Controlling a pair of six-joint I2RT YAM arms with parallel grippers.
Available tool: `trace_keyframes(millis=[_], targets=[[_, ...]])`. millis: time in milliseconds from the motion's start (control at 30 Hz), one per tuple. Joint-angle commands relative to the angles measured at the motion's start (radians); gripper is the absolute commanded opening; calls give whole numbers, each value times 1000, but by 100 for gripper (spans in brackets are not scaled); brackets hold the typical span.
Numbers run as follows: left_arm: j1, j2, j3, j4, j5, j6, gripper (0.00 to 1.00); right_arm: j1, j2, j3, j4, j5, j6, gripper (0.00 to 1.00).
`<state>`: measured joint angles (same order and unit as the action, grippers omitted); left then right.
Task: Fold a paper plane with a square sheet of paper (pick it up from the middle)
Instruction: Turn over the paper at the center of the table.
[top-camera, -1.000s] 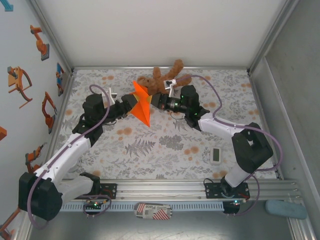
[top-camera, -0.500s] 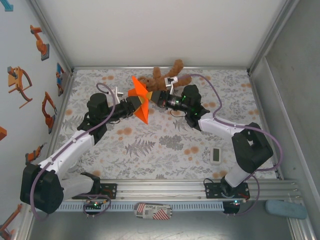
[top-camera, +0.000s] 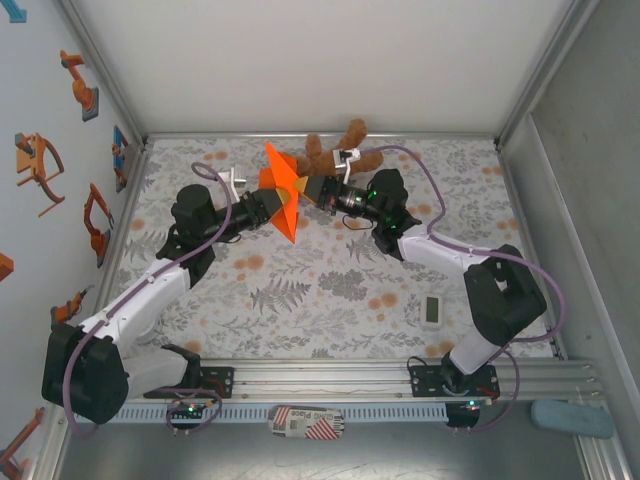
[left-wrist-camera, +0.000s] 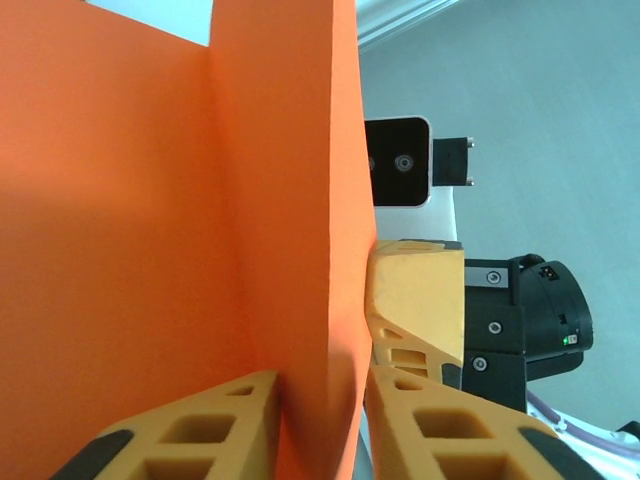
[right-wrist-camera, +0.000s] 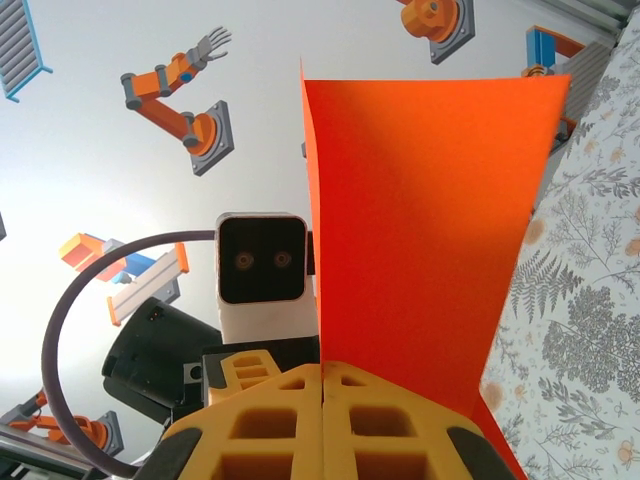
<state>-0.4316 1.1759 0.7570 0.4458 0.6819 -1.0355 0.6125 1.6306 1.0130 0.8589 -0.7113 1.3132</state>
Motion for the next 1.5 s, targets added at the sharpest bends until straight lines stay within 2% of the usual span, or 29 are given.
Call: trace_keyframes(millis=[0,167,400,567,733,833,1000,1100,1200,1333,1467], targets=[[-6,3,-4,55,28,10,25,-5,1,-2,56,-6,11,0],[-2,1,-1,36,23,18,16,-7,-2,-10,54,-1,14,2],[7,-23,8,-84,-19,81,11,-33,-28,-63,42,29,-5,21],[12,-47,44,-300,-105,202,11,-68,-68,-122,-2,60,-41,32],[-19,-37,151,-643,-324,393,10,-104,-131,-166,-150,104,-147,34],[-72,0,229,-818,-510,495,11,-111,-199,-148,-398,165,-291,33],[-151,115,352,-1033,-833,586,11,-112,-345,-93,-817,397,-537,34],[-196,218,425,-1145,-1048,617,11,-112,-417,-72,-973,536,-622,34],[-233,337,492,-1234,-1212,629,11,-112,-477,-69,-1068,653,-667,34],[-275,495,565,-1311,-1353,622,11,-112,-534,-76,-1152,784,-677,33],[-319,684,654,-1396,-1480,607,11,-114,-583,-104,-1172,843,-672,33]])
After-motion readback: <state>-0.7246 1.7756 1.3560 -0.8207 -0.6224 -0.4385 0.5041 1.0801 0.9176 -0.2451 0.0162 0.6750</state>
